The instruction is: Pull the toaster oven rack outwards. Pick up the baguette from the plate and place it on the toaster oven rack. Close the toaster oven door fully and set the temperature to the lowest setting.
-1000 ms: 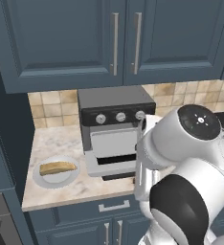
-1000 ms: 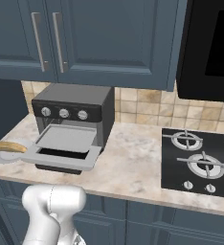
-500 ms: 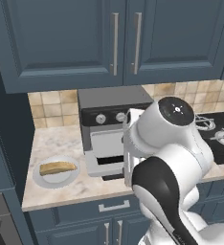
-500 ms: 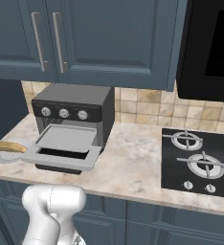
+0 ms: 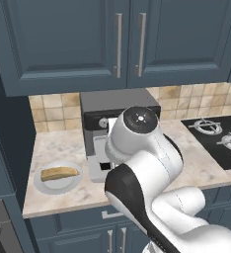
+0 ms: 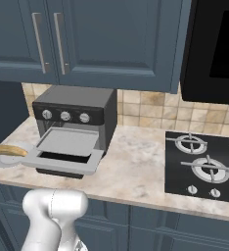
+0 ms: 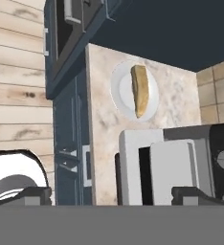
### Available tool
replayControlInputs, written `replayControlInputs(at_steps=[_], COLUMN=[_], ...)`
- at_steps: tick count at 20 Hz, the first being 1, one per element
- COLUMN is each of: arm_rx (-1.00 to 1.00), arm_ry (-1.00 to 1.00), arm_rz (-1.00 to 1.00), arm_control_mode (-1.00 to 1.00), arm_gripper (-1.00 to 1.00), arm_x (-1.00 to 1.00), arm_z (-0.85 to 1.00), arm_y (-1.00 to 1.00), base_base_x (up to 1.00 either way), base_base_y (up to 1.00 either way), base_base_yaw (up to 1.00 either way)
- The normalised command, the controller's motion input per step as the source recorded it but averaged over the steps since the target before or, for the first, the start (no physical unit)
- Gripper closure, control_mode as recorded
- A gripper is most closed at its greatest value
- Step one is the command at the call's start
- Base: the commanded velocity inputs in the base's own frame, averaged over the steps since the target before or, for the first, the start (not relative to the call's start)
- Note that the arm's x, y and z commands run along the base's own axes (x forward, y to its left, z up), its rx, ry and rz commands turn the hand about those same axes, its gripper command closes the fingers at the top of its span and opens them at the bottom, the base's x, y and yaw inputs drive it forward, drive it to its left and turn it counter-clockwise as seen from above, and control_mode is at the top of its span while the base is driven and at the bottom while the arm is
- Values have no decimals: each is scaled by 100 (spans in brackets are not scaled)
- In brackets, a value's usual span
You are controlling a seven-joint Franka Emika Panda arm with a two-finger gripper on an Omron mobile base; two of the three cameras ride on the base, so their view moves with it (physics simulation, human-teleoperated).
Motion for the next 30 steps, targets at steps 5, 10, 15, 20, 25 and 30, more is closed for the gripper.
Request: replayControlInputs(at_steps=[5, 10, 15, 20, 25, 30], arm_rx=[-2, 0, 0, -2, -5, -6], arm_ry=[13, 13, 2, 0, 0, 0], arm_rz=[3, 6, 5, 3, 2, 3], arm_control_mode=[-100, -100, -100, -100, -100, -100], arm_gripper=[-100, -100, -100, -100, -100, -100], arm_x=[26, 29, 25, 20, 18, 21], arm_z=[-31, -23, -12, -12, -19, -21], arm_y=[1, 0, 9, 21, 29, 28], base_base_x=[0, 0, 0, 0, 0, 0], base_base_y=[0, 0, 0, 0, 0, 0], base_base_yaw=[0, 0, 0, 0, 0, 0])
